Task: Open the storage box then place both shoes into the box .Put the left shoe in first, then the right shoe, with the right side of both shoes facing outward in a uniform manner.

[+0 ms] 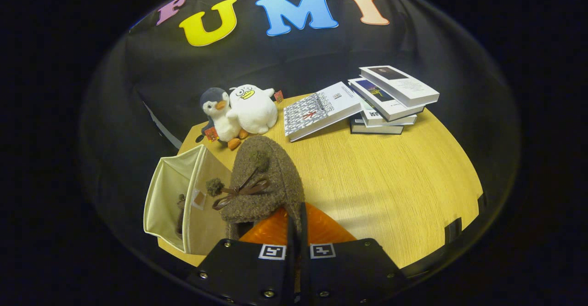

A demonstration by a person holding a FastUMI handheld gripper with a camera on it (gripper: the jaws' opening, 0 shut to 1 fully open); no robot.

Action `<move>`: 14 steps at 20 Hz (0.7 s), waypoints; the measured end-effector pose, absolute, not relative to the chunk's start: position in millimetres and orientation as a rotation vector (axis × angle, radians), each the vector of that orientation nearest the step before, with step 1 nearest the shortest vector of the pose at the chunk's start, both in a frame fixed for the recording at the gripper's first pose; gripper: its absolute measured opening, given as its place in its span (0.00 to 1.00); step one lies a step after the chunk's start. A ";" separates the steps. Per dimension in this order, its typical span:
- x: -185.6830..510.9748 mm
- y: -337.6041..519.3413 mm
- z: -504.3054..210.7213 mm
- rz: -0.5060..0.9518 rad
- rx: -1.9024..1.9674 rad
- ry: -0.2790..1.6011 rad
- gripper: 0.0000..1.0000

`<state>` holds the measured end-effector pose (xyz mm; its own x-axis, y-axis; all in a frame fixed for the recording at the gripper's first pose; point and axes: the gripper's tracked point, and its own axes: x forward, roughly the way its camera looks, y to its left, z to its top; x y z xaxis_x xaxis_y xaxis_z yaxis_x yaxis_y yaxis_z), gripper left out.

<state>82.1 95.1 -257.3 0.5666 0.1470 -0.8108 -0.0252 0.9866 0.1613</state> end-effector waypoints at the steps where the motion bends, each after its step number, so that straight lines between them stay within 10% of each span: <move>1: 83.8 103.1 -253.8 0.103 0.137 0.960 0.05; 14: 93.3 232.0 -222.6 0.189 0.221 0.934 0.05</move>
